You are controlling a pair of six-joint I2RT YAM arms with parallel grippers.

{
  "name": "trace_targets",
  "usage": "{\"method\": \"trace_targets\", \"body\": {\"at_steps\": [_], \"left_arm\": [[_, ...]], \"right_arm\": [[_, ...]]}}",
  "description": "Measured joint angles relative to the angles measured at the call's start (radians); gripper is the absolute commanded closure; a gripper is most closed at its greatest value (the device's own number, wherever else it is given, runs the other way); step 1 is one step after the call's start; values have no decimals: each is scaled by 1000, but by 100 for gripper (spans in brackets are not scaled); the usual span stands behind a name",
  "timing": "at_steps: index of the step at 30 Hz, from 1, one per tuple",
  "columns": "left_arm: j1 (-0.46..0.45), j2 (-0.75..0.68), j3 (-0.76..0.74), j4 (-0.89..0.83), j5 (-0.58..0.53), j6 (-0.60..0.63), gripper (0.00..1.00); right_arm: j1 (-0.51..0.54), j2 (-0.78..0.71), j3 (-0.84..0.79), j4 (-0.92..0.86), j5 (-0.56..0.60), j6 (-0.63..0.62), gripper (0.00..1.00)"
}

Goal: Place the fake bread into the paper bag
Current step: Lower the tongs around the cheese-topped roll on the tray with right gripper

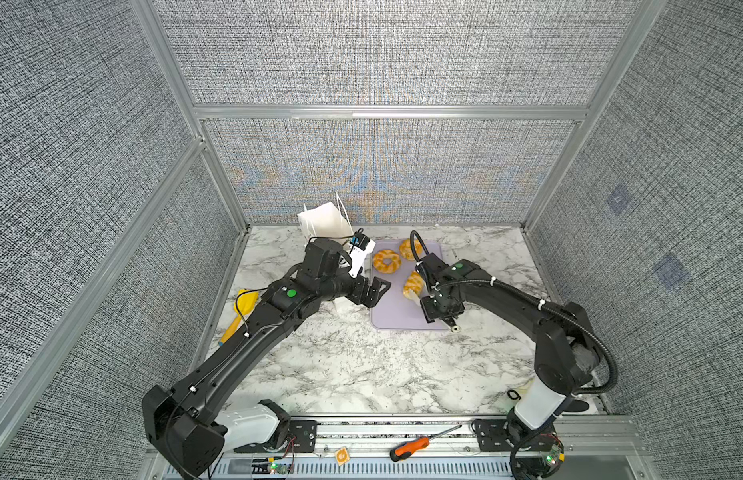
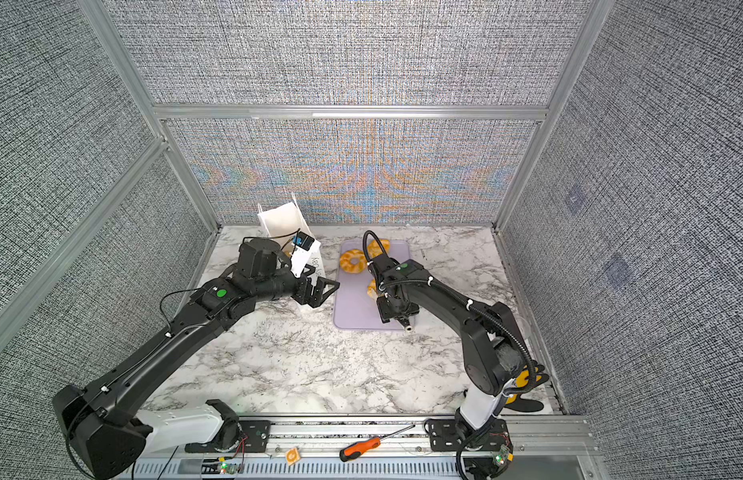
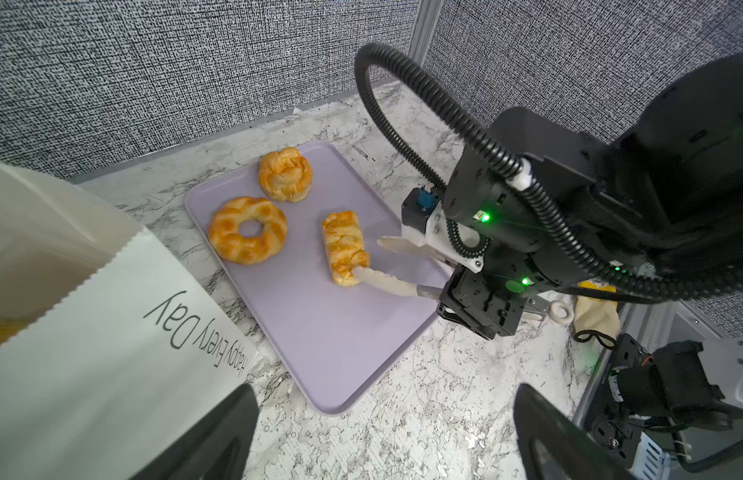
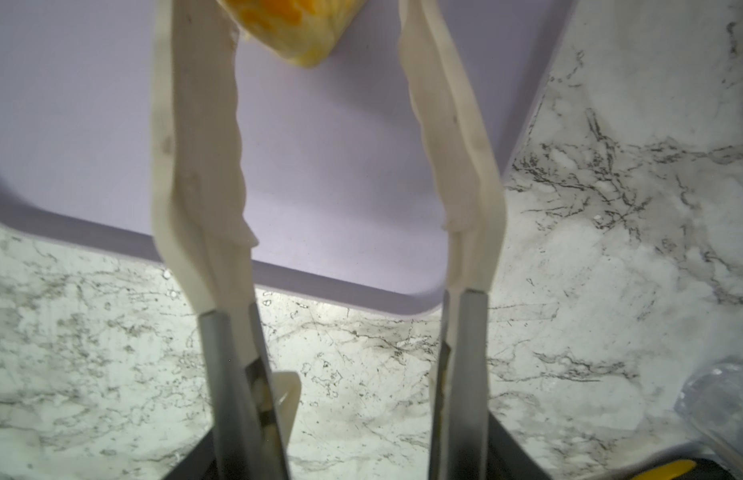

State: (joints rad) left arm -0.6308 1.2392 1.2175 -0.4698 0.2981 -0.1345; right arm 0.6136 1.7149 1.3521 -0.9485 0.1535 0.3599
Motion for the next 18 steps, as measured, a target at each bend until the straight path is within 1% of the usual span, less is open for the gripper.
{"method": "trace_targets", "body": {"at_steps": [6,12,18], "left_arm": [[0,-19,-16,-1,0,7,2],[0,-53,-42,-3,-1,23,2],[0,-92,-54,-5,-4,38,2]], "right_arm": [[53,10,4,48,-16,138,31],[94,30,10,53,6,297,29],[118,80,40,76,19,405,28]]}}
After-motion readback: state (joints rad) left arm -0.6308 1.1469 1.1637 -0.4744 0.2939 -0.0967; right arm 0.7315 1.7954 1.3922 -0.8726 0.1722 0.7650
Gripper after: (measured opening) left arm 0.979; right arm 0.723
